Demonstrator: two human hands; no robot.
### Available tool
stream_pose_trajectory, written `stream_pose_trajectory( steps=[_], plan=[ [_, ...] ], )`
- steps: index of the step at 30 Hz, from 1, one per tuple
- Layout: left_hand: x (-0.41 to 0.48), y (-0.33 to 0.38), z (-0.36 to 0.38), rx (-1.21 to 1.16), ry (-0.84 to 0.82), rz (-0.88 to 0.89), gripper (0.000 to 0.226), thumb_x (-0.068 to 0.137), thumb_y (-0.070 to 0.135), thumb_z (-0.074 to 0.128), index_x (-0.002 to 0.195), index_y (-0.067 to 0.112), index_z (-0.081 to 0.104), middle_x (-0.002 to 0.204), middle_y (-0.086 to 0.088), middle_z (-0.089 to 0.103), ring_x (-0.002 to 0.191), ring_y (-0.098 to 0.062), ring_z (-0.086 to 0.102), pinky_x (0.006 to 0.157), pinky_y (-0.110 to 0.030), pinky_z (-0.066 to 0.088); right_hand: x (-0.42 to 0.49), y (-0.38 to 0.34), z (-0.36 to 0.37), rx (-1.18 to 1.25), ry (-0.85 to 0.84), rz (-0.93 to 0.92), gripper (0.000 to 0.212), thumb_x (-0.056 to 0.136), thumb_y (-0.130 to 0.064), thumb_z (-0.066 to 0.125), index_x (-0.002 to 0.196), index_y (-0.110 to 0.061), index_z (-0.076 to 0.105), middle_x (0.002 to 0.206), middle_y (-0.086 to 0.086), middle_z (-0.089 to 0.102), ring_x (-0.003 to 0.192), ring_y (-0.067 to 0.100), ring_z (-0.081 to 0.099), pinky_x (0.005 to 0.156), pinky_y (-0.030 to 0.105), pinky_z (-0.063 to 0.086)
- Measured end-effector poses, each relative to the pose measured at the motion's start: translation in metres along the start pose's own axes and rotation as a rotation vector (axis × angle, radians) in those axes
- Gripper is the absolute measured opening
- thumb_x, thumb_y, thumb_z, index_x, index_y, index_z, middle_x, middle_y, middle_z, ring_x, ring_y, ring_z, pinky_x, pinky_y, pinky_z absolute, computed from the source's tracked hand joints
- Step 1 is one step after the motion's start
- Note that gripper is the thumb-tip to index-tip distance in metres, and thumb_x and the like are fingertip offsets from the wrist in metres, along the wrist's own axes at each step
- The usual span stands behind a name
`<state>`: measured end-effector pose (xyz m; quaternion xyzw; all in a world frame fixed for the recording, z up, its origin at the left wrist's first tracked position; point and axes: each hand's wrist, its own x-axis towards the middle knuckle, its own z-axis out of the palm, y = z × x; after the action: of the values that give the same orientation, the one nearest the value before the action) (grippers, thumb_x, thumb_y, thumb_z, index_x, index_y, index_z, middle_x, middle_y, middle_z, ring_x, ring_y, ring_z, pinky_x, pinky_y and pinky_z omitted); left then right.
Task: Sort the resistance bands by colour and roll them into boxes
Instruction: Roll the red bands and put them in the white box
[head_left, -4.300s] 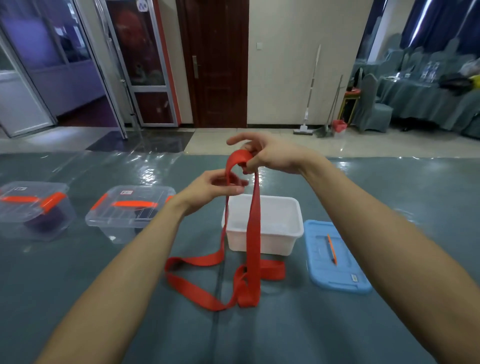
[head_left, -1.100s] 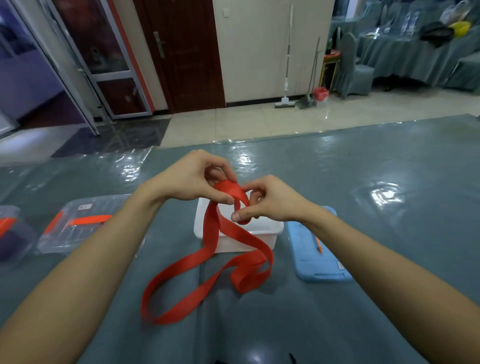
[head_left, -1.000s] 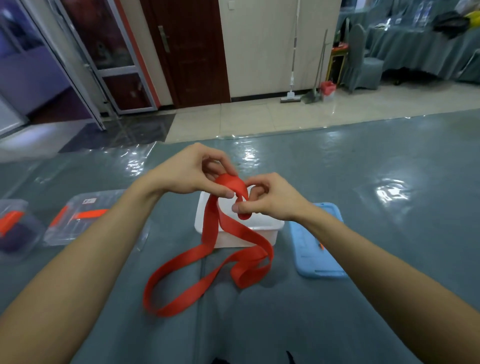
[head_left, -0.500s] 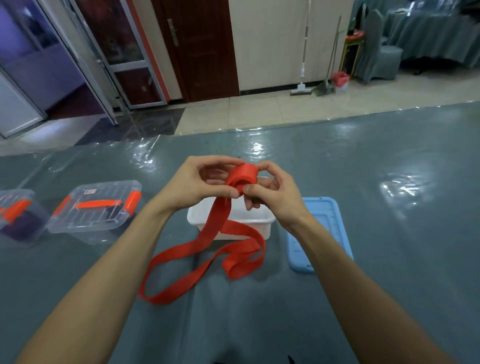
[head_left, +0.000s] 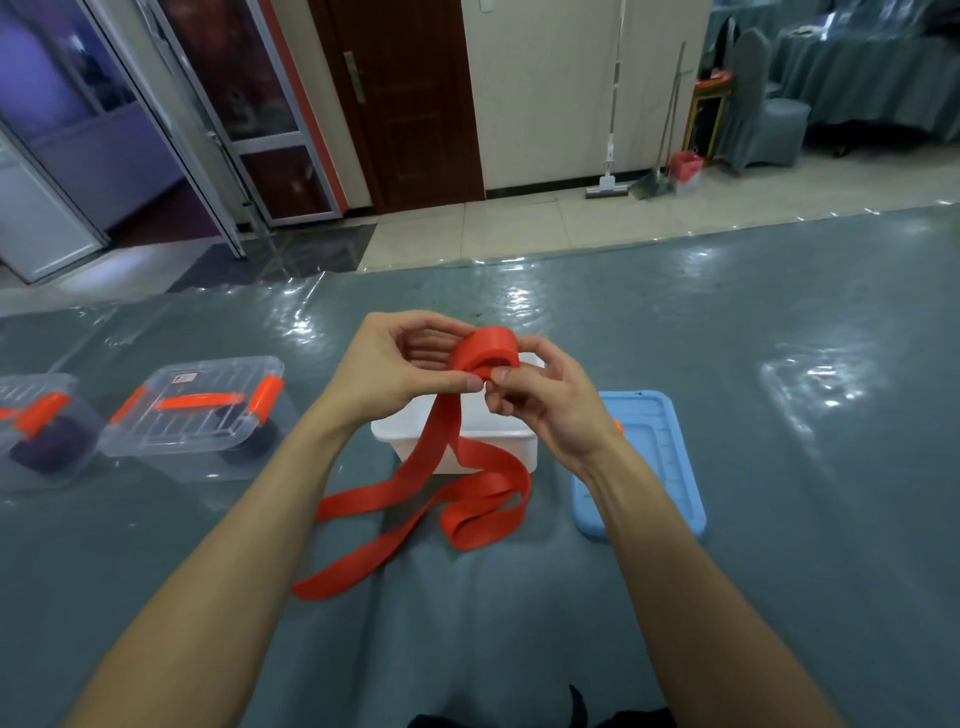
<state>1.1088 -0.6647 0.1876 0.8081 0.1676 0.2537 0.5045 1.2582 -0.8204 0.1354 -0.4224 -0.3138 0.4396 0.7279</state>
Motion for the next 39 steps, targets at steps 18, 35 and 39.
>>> stream_pose_trajectory(
  steps=[18,35,39],
  plan=[
    [0.018,0.039,-0.009,0.425,-0.343,-0.021,0.052,0.059,0.028,0.108,0.105,0.021,0.084,0.09,0.002,0.085,0.087,-0.014,0.083,0.085,-0.033,0.067,-0.022,-0.008,-0.006,-0.508,-0.023,0.005,0.037,0.078,-0.003,0.094,0.112,-0.008,0.079,0.084,0.029,0.076,0.073,0.03,0.074,0.079,0.042,0.061],
    [0.012,0.022,-0.018,0.032,-0.145,-0.005,0.055,0.055,0.032,0.107,0.105,0.022,0.085,0.098,-0.011,0.085,0.093,-0.028,0.083,0.084,-0.027,0.065,-0.007,-0.008,0.002,-0.194,0.005,-0.121,0.048,0.083,0.002,0.087,0.128,-0.006,0.073,0.093,0.022,0.081,0.079,0.031,0.08,0.075,0.03,0.061],
    [0.017,0.027,-0.027,0.213,-0.187,-0.016,0.05,0.055,0.033,0.108,0.099,0.023,0.086,0.089,-0.003,0.085,0.083,-0.018,0.083,0.077,-0.022,0.064,0.0,-0.022,-0.005,-0.547,-0.045,-0.088,0.074,0.078,-0.014,0.096,0.144,-0.024,0.064,0.102,0.018,0.078,0.081,0.026,0.079,0.081,0.032,0.063]
  ],
)
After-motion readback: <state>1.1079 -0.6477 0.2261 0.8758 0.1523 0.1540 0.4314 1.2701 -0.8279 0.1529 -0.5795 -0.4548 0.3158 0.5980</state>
